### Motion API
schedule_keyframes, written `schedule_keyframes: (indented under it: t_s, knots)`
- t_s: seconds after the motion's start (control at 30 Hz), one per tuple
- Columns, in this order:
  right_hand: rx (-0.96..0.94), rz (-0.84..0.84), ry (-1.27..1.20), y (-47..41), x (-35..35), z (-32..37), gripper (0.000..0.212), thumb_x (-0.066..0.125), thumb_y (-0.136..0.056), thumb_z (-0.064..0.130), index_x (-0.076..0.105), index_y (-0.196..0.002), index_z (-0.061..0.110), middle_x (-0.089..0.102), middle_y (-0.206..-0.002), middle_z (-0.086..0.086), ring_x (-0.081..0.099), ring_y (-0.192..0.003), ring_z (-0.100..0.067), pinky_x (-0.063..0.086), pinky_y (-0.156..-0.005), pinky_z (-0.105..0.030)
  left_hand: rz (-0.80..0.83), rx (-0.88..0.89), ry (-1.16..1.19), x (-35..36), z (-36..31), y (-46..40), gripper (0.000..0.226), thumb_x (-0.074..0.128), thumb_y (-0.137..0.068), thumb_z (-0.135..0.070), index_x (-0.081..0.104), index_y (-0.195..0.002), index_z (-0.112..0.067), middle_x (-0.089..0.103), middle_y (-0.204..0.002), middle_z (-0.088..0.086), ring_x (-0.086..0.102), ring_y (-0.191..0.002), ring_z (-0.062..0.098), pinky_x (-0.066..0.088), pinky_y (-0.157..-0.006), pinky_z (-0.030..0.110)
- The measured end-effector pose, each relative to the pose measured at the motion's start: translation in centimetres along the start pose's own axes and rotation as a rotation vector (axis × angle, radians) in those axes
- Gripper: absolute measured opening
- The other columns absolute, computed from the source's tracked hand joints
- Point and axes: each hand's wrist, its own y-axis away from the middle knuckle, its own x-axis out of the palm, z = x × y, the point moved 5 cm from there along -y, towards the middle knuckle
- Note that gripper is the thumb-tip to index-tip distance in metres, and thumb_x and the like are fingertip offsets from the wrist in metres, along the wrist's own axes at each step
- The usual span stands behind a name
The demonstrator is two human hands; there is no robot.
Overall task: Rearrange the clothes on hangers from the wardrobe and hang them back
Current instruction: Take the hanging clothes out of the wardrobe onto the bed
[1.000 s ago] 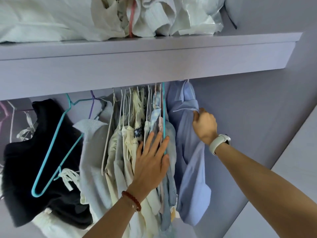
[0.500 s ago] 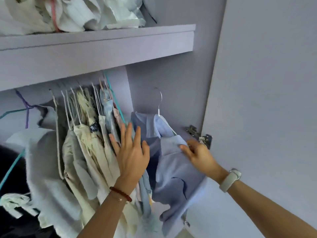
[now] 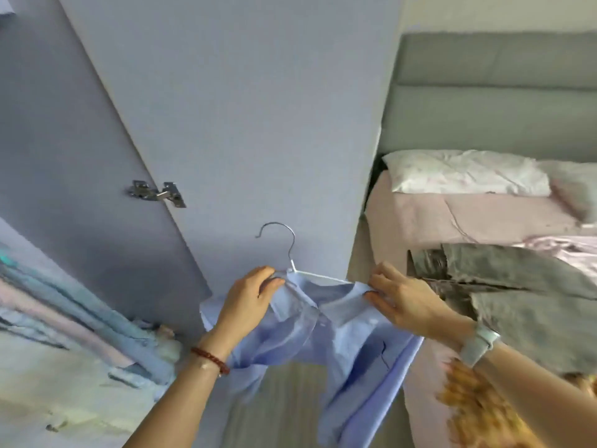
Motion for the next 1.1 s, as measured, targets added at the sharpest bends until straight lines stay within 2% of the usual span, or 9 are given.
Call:
schedule_keyframes:
  t_s: [0.2,0.33,0.43,0.5,0.6,0.67,0.73,0.87,1.1]
  knots:
    - [0.491,-0.177,-0.049,13.8,-2.5,-5.5,0.046,0.029,-0.079,0.059,0.054,-0.084,0.02,0.06,-0.082,0.0,0.058,-0.077,-0.027,0.035,-0.06,-0.028,0.227,0.024,0.195,12.3,-9.1,-0.2,0.024,0.058,-0.078,-0.035,0.052,-0.06,-0.02,0.042,-0.05,-0.01,0.036,-0.049,0.007,0.027,-0.049,0.019]
    - [0.762,-0.386,0.027,23.0,-6.4,-9.4,0.035,0.039,-0.083,0.047,0.062,-0.09,0.021,0.067,-0.079,0.003,0.061,-0.072,-0.022,0.036,-0.055,-0.024,0.485,0.116,0.243,21.0,-18.3,-1.3,0.021,0.066,-0.084,-0.02,0.062,-0.065,-0.013,0.043,-0.051,-0.009,0.037,-0.051,0.005,0.028,-0.052,0.019]
    - [0.971,-0.529,0.091,29.7,-9.3,-12.7,0.027,0.048,-0.083,0.038,0.064,-0.084,0.017,0.065,-0.068,0.004,0.055,-0.063,-0.018,0.027,-0.048,-0.019,0.575,0.205,0.299,27.2,-25.6,-1.6,0.027,0.061,-0.072,-0.045,0.062,-0.064,-0.019,0.047,-0.051,-0.01,0.037,-0.052,0.007,0.032,-0.055,0.027]
    - [1.117,-0.622,0.111,35.6,-11.4,-15.7,0.017,0.054,-0.083,0.027,0.064,-0.085,0.014,0.054,-0.059,0.011,0.054,-0.058,-0.019,0.027,-0.049,-0.022,0.605,0.299,0.256,32.6,-31.9,-0.9,0.026,0.062,-0.075,-0.043,0.063,-0.07,-0.017,0.048,-0.054,-0.008,0.041,-0.056,0.013,0.034,-0.058,0.029]
    - [1.321,-0.749,0.139,44.0,-14.7,-20.4,0.015,0.055,-0.088,0.022,0.063,-0.085,0.01,0.04,-0.051,0.015,0.056,-0.061,-0.028,0.029,-0.055,-0.027,0.578,0.495,0.142,40.4,-41.7,0.4,0.013,0.062,-0.086,-0.022,0.068,-0.096,-0.015,0.063,-0.082,0.002,0.053,-0.075,0.022,0.037,-0.071,0.028]
    - [1.411,-0.855,0.203,48.9,-16.8,-23.7,0.024,0.049,-0.087,0.029,0.063,-0.084,0.009,0.05,-0.055,0.005,0.058,-0.067,-0.032,0.03,-0.059,-0.027,0.592,0.649,0.073,45.9,-47.3,1.5,0.034,0.059,-0.086,-0.018,0.06,-0.121,-0.014,0.061,-0.112,0.008,0.054,-0.104,0.027,0.033,-0.091,0.033]
    - [1.453,-0.911,0.303,53.4,-18.3,-27.0,0.035,0.041,-0.082,0.039,0.063,-0.085,0.011,0.061,-0.067,-0.007,0.06,-0.074,-0.033,0.03,-0.062,-0.027,0.647,0.765,-0.007,51.3,-51.1,2.9,0.053,0.055,-0.087,-0.024,0.042,-0.138,-0.017,0.046,-0.137,0.008,0.037,-0.13,0.025,0.02,-0.106,0.038]
    - [1.636,-0.9,0.303,61.3,-18.6,-34.1,0.029,0.046,-0.088,0.033,0.063,-0.094,0.01,0.067,-0.083,-0.017,0.061,-0.085,-0.039,0.032,-0.064,-0.033,0.925,0.77,-0.281,61.3,-53.6,6.0,0.063,0.041,-0.096,-0.033,0.006,-0.148,-0.028,-0.005,-0.156,-0.004,-0.009,-0.143,0.018,-0.004,-0.113,0.047]
    - [1.983,-0.775,0.206,73.6,-15.8,-43.9,0.029,0.043,-0.094,0.032,0.058,-0.107,0.011,0.063,-0.105,-0.024,0.055,-0.1,-0.043,0.04,-0.078,-0.041,1.298,0.648,-0.633,72.4,-45.4,13.3,0.063,0.036,-0.096,-0.039,0.0,-0.148,-0.03,-0.013,-0.156,-0.001,-0.015,-0.142,0.025,-0.008,-0.111,0.052]
